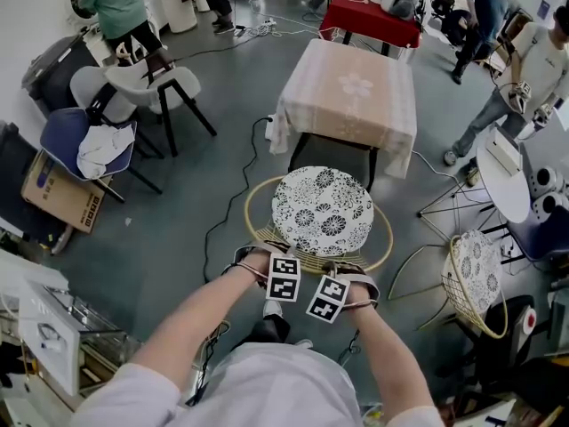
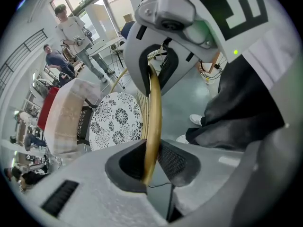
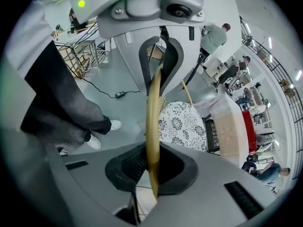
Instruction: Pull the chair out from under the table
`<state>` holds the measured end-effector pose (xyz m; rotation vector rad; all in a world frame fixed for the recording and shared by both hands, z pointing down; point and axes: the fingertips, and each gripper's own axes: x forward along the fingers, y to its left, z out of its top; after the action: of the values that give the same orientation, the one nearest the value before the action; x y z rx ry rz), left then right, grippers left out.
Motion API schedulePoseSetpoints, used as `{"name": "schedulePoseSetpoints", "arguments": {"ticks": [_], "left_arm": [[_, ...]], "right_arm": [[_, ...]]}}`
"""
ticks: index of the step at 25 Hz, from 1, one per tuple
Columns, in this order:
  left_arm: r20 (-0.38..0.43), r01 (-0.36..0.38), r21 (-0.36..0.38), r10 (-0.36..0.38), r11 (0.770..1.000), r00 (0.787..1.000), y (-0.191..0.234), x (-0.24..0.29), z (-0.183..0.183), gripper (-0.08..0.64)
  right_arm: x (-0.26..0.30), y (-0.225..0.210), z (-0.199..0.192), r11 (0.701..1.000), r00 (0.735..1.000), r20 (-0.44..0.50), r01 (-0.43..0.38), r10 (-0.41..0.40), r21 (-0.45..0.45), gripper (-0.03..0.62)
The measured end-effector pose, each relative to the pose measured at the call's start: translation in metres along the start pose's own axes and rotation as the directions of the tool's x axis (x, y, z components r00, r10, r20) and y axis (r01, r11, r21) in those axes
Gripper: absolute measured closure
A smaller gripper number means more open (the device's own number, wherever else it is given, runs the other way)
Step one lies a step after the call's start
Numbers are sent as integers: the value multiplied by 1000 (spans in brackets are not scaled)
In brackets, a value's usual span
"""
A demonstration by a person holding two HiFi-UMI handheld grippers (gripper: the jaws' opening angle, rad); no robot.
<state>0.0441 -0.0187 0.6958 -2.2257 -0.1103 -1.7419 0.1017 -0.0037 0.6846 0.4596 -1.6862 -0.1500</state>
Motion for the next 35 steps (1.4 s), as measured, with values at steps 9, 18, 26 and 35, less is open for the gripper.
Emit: {"name": "schedulePoseSetpoints", "arguments": {"ticks": [9, 18, 26, 35], "left_arm": [[24, -50, -61, 51, 997, 998, 4, -1, 1, 482], [73, -69, -94, 76, 993, 994, 1, -11, 13, 437], [154, -95, -185, 124, 978, 980, 5, -34, 31, 437], [295, -48, -453, 201, 890, 934, 11, -64, 54, 437]], "right_arm": [[-6, -1, 2, 1000, 1000, 23, 10, -11, 23, 553], [-17, -2, 0, 996, 997, 68, 14, -20, 84, 505], [-37, -8, 1, 986, 991, 118, 35, -55, 163, 500], [-66, -20, 2, 912, 969, 216, 22, -121, 410, 511]]}}
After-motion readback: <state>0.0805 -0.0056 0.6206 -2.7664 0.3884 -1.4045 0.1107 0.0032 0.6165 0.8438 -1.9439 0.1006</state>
